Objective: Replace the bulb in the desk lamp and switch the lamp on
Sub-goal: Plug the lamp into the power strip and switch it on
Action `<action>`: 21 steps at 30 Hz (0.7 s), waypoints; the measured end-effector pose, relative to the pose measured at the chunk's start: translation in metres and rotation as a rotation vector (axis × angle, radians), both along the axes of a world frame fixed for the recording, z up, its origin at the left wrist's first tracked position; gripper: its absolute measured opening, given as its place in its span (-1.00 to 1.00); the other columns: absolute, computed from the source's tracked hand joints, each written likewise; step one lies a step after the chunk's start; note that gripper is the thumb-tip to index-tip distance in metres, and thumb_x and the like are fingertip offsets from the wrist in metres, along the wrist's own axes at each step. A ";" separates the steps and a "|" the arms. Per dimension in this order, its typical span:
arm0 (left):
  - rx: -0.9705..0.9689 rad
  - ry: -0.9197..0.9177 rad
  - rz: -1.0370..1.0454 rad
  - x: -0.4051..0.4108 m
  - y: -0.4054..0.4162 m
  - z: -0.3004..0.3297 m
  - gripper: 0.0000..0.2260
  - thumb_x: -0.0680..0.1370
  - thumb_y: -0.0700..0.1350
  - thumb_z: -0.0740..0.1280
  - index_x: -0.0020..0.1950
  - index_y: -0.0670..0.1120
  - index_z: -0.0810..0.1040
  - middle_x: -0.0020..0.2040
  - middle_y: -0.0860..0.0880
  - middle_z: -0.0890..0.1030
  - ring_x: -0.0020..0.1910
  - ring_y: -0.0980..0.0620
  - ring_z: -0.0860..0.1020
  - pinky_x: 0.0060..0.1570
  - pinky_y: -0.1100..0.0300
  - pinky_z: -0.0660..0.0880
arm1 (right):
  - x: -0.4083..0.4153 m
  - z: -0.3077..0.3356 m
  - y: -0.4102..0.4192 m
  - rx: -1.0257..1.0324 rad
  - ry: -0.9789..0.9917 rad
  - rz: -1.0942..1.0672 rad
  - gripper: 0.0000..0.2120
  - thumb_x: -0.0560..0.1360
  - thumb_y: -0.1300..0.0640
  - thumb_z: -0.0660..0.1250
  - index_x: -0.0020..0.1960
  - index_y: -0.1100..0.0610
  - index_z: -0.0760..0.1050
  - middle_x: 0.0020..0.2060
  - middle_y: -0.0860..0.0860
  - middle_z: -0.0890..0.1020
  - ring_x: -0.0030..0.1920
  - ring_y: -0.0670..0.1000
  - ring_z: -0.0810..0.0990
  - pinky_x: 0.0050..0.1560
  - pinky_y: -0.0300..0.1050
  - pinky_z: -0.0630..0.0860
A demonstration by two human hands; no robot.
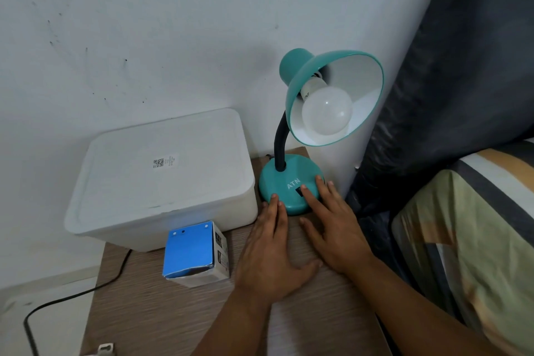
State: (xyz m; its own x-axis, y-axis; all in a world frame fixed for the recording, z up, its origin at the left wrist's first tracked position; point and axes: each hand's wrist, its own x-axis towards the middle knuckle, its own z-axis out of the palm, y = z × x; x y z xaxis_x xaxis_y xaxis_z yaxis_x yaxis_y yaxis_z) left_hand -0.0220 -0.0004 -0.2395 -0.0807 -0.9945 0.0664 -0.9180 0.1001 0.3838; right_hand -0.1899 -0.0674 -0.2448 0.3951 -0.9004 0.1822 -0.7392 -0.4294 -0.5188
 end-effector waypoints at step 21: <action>-0.002 0.023 0.008 -0.001 -0.002 0.002 0.13 0.33 0.51 0.25 0.65 -0.06 -0.18 0.64 0.09 -0.30 0.60 0.15 -0.24 0.56 0.22 -0.05 | 0.004 0.005 0.002 0.031 -0.063 0.050 -0.38 0.60 -0.04 0.24 0.58 -0.10 0.06 0.60 -0.02 -0.12 0.59 -0.02 -0.09 0.43 -0.26 0.06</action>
